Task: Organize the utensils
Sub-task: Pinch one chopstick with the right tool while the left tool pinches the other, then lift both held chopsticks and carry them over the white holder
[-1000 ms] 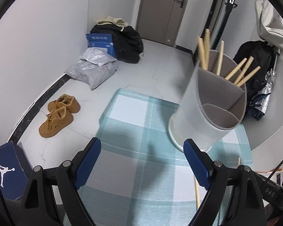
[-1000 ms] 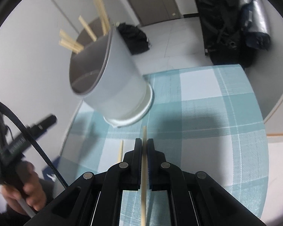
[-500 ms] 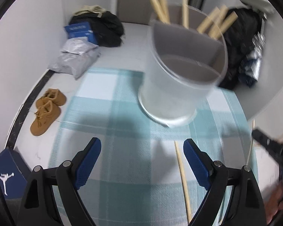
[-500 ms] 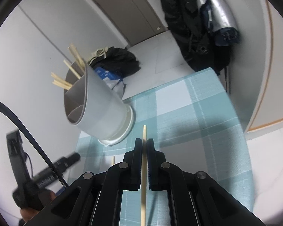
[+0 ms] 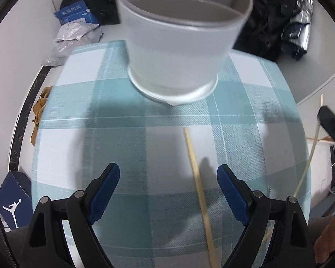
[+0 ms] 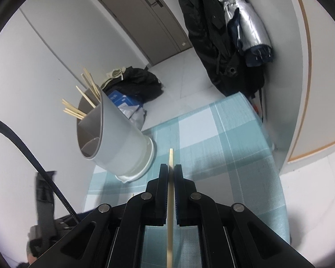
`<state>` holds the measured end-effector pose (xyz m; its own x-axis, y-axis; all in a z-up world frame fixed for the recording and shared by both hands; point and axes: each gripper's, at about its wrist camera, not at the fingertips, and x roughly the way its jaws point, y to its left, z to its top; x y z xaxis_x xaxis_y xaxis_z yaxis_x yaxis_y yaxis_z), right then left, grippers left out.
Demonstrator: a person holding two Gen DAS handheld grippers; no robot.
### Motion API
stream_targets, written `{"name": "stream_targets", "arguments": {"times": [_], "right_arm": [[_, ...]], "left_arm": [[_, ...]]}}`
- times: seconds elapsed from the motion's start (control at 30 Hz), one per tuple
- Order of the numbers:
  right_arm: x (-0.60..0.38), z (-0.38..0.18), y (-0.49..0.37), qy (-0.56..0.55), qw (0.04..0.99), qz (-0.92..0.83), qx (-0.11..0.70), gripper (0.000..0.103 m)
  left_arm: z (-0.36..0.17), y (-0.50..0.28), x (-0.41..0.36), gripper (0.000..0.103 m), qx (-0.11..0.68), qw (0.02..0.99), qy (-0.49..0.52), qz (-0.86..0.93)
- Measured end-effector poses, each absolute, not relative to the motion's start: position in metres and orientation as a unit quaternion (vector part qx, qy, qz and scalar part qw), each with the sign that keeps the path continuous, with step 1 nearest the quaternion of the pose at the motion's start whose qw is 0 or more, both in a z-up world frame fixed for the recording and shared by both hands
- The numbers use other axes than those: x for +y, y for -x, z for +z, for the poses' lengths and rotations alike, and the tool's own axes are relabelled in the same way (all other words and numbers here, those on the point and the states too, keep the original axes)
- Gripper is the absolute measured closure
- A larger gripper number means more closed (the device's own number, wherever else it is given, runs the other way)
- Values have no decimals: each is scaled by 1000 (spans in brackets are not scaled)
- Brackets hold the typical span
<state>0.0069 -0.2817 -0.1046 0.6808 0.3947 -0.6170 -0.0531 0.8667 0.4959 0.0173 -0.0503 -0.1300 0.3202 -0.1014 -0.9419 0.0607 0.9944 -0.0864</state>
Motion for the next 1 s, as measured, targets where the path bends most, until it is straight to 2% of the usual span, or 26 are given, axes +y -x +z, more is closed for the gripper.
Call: {"name": "stream_targets", "arguments": {"times": [0.1, 0.13, 0.2, 0.27, 0.33, 0.4, 0.47, 0.77, 1.0], "right_arm": [[-285, -102, -6, -222, 891, 121, 376, 99], [-287, -102, -5, -226, 891, 121, 376, 99], [-291, -101, -5, -235, 888, 122, 375, 99], [-293, -99, -3, -235, 890, 122, 371, 99], [-295, -97, -2, -232, 893, 121, 367, 99], [-297, -95, -1, -234, 893, 122, 364, 99], [-299, -94, 0, -238, 893, 123, 363, 99], [-297, -87, 4, -233, 896, 132, 354, 99], [-298, -85, 6, -231, 899, 133, 349, 99]], "left_arm": [[-134, -19, -57, 20, 590, 806, 9, -45], [-136, -20, -59, 28, 594, 803, 8, -44], [-137, -22, -62, 35, 602, 798, -1, -37], [-135, -23, -63, 50, 602, 798, 2, -35], [-132, -25, -63, 72, 602, 798, 11, -33], [-132, -26, -63, 82, 603, 797, 23, -28], [-132, -28, -64, 100, 604, 796, 30, -22], [-133, -34, -81, 100, 602, 797, 31, -20], [-115, -23, -77, 100, 567, 820, 59, -54]]}}
